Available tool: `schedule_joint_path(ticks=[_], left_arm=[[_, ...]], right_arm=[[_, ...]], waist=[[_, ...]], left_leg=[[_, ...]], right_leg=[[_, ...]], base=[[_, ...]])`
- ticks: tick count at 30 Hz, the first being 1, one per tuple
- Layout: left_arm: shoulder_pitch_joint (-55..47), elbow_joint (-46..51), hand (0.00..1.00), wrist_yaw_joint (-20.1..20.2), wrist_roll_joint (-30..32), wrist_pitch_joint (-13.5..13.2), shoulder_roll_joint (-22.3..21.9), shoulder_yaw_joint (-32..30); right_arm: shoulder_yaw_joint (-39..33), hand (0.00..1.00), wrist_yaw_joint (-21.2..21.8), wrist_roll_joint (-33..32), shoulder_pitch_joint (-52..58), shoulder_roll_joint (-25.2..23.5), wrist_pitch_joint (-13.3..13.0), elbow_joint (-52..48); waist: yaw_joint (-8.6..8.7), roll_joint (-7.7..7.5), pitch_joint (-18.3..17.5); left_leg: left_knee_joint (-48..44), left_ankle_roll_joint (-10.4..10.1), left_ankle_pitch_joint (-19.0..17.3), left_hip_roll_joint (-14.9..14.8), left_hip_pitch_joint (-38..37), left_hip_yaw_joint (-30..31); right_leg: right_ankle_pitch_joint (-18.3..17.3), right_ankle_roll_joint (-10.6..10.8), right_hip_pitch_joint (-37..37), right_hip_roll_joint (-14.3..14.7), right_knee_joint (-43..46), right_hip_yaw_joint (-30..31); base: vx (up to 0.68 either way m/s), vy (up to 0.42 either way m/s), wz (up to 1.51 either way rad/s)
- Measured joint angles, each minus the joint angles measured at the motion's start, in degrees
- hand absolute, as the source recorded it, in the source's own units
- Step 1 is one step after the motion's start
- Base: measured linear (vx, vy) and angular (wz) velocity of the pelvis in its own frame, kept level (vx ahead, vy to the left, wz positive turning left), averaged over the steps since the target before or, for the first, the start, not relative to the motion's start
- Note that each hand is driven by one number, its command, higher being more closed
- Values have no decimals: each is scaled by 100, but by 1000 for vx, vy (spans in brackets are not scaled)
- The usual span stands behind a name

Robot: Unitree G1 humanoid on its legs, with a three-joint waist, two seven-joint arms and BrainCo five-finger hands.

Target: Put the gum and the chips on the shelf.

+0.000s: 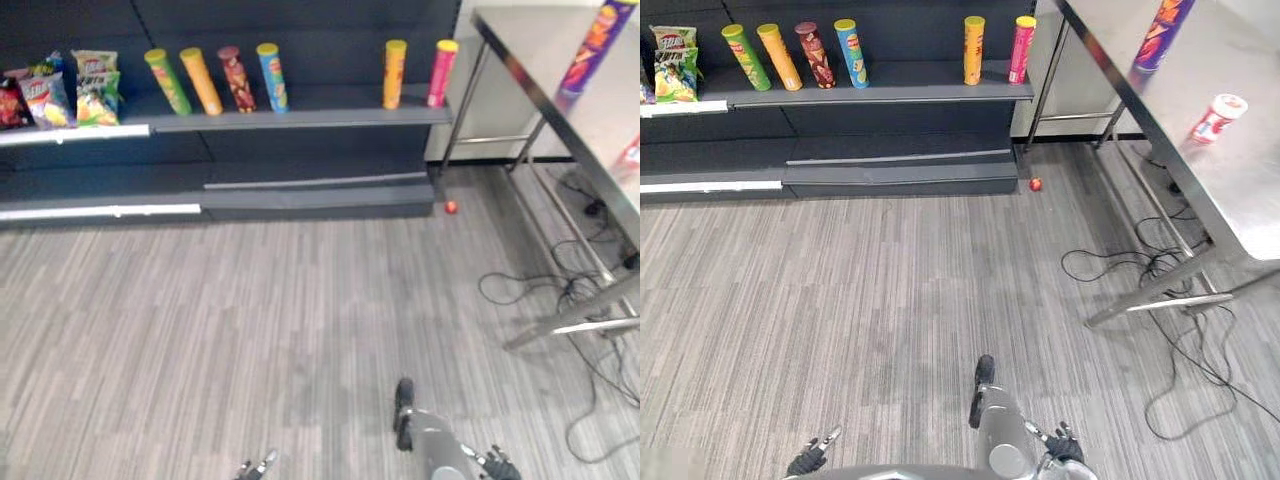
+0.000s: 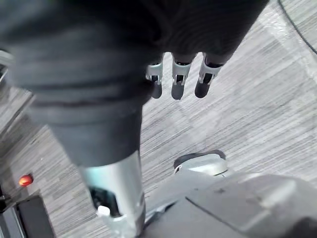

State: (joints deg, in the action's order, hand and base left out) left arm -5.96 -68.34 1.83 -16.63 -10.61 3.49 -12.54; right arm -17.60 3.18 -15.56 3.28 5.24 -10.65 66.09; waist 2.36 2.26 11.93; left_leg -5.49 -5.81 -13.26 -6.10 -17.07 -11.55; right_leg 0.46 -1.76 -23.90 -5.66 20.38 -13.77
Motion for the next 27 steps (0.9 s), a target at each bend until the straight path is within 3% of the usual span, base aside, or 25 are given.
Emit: schedule_joint_path(ticks=[2,6,8,10,12,14,15,17,19,20,21,23,25,27], left_arm=[[24,31,0,77,-3,-2,-82,-156],[141,198,0,84,-19,4,-123,-257],[213,372,0,83,-69,-31,-280,-261],[211,494,0,92,-69,-61,-256,-220],[207,558,0,90,-78,-122,-285,-174],[212,683,0,91,-130,-189,-286,-69],[209,686,0,86,-131,-201,-272,-39],[168,677,0,44,-107,-280,-216,96],[135,669,0,-2,-107,-299,-217,91],[117,614,0,-25,-111,-298,-196,79],[117,566,0,-30,-114,-310,-152,65],[110,420,0,-34,-114,-299,-1,47],[175,169,0,-14,-115,-262,171,121],[245,-23,0,-19,-90,-184,222,224]], right_arm=[[13,0,-3,3,9,15,5,9],[220,0,-4,124,67,79,4,-48],[357,0,-8,105,91,103,-11,-120],[473,0,-13,92,132,123,-10,-120],[471,0,-17,50,142,118,-7,-119],[489,0,-25,-82,151,97,-7,-183],[508,0,-27,-83,167,83,-8,-230],[660,0,-71,-76,196,71,-20,-255],[741,0,-108,-74,197,75,-19,-257],[738,0,-129,-73,213,38,-18,-241],[707,0,-125,-70,232,4,-14,-202],[536,0,-88,-69,236,-312,-13,-60],[205,0,-5,-1,250,-574,-3,33],[-58,0,-6,72,254,-607,7,56]], waist=[[2,48,-36],[3,82,-71],[-32,106,-95],[-136,29,-92],[-175,14,-110],[-277,-9,-126],[-279,-26,-137],[-272,-105,-217],[-279,-122,-300],[-284,-151,-386],[-292,-207,-478],[-325,-431,-785],[-244,-661,-1009],[-247,-648,-1122]], left_leg=[[-618,-95,319,-219,136,161],[-3584,-333,1465,-566,1319,744],[-5282,-236,1107,-803,2244,583],[-5572,-99,669,-868,2699,279],[-5276,27,301,-889,3127,-9],[-3873,134,144,-842,3429,-108],[-3386,136,154,-795,3424,-70],[-1308,97,428,-553,3332,438],[-502,-17,663,-529,3321,801],[-548,-217,1190,-474,3269,844],[-684,-199,1296,-382,3260,796],[-1231,-100,885,-228,3396,567],[-1666,86,497,-50,3253,245],[-1718,202,408,-74,3039,-26]], right_leg=[[-398,-104,218,170,164,-86],[-816,-190,973,366,-80,-135],[-1014,-272,1495,539,-324,13],[-1090,-261,1870,569,-477,180],[-1177,-166,2137,535,-573,405],[-1303,10,2341,458,-626,824],[-1336,48,2377,421,-624,928],[-1536,279,2440,248,-595,1390],[-1724,493,2467,138,-554,1769],[-1874,634,2486,29,-525,2053],[-1919,604,2503,-75,-564,2202],[-1805,581,2481,-205,-561,2662],[-1508,565,2382,-367,-386,2974],[-1125,527,2176,-362,-89,3350]], base=[[598,-339,-2],[344,-160,1],[349,-84,-24],[306,-9,-47],[305,57,-60],[262,164,-88],[302,224,-91],[379,335,-94],[415,407,-98],[351,378,-93],[437,449,-109],[422,330,-90],[492,335,-82],[447,328,-111]])
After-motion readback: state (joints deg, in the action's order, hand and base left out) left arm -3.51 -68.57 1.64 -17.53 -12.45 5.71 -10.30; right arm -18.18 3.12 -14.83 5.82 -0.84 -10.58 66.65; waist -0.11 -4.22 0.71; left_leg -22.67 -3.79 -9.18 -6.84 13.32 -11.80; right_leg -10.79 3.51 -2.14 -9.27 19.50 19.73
